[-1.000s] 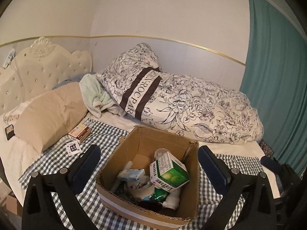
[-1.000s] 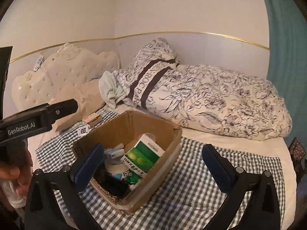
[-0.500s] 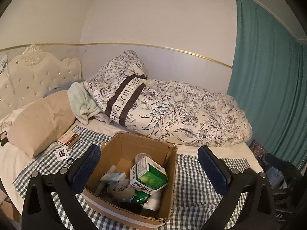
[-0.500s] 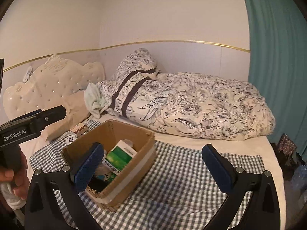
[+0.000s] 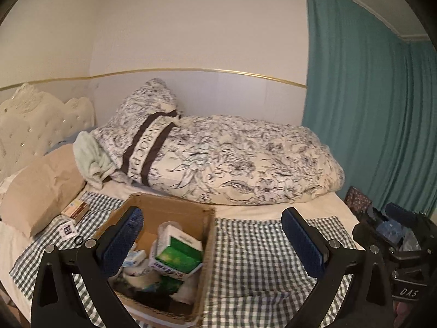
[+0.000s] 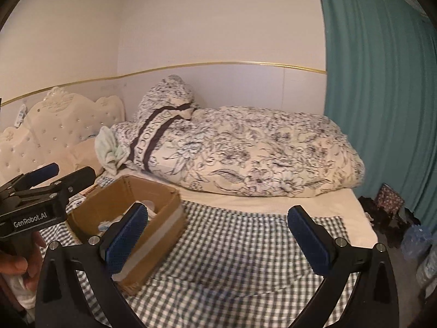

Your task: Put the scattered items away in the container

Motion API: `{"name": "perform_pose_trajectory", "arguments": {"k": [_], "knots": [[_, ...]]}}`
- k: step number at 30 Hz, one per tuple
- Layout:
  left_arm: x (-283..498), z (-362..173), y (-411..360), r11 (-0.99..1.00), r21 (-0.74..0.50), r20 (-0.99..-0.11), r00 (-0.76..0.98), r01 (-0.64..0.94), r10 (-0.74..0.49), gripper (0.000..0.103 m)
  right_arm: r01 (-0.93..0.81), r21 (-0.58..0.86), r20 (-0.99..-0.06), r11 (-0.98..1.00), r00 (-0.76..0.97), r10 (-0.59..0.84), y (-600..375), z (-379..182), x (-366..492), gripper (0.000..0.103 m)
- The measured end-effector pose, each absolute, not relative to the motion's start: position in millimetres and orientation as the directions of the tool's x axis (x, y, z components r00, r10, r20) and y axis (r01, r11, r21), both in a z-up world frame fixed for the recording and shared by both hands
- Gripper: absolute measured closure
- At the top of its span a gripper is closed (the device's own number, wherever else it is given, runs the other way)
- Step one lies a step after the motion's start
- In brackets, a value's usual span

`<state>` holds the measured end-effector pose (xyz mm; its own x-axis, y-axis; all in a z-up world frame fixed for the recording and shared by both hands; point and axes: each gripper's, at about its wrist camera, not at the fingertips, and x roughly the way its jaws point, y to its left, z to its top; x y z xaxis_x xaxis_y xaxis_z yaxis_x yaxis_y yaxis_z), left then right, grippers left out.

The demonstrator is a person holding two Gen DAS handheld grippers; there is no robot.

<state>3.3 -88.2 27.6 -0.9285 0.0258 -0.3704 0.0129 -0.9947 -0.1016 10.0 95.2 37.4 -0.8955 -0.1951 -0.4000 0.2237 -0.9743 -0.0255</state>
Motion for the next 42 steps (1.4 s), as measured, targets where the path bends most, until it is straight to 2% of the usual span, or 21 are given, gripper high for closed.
{"name": "perform_pose_trajectory", "arguments": {"k": [15, 42], "knots": [[-12, 23, -16, -0.993, -0.054, -0.381, -0.917, -0.101, 0.114, 0.0, 0.111, -0.012, -0.414, -0.994, -0.905, -0.096, 166, 30, 7, 0.0], [-34, -2, 19, -0.992, -0.077, -0.437, -0.891, -0.101, 0.124, 0.0, 0.076, 0.001, -0.445, -0.997, -0.893, -0.069, 200, 9, -8, 0.0]]}}
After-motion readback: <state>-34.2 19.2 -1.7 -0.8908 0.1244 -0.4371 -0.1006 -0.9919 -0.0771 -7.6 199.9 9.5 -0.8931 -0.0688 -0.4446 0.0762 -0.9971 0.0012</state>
